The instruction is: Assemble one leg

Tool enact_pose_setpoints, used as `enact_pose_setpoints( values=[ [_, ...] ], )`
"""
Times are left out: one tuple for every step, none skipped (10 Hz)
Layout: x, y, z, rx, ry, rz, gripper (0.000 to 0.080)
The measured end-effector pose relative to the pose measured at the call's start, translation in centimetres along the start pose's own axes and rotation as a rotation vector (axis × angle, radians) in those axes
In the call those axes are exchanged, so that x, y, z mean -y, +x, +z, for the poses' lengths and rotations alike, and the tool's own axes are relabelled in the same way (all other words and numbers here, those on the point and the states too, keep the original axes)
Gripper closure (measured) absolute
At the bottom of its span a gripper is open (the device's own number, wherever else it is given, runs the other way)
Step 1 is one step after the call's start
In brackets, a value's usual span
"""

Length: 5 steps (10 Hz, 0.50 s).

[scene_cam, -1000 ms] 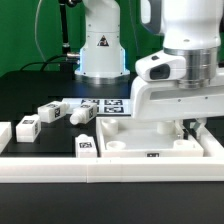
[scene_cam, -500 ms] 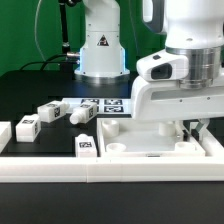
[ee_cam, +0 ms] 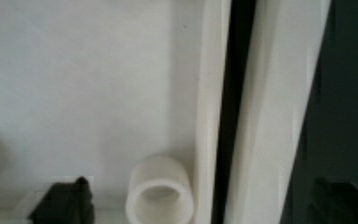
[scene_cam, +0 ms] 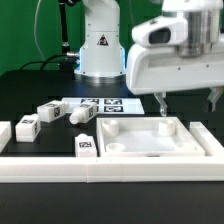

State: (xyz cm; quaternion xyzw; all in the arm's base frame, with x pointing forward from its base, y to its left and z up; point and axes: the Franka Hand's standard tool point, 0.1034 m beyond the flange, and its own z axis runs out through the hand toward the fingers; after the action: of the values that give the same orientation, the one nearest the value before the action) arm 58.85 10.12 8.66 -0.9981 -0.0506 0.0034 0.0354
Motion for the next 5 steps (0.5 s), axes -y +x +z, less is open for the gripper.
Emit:
enact_pose_setpoints(
  values=[
    [-1.2, -0.6, -1.3, 0.004, -0.004, -0.039, 0.0164],
    [-2.6, -1.3, -1.8, 0.015, -0.008, -0.069, 0.0153],
    [-3.7, -2.1, -1.4, 0.015, -0.013, -0.103, 0.0153],
    [-4.9, -3.2, -0.8, 0.007, -0.019, -0.129, 0.015],
    [-6.7, -4.4, 0.2, -0.007, -0.03, -0.16, 0.015]
  ],
)
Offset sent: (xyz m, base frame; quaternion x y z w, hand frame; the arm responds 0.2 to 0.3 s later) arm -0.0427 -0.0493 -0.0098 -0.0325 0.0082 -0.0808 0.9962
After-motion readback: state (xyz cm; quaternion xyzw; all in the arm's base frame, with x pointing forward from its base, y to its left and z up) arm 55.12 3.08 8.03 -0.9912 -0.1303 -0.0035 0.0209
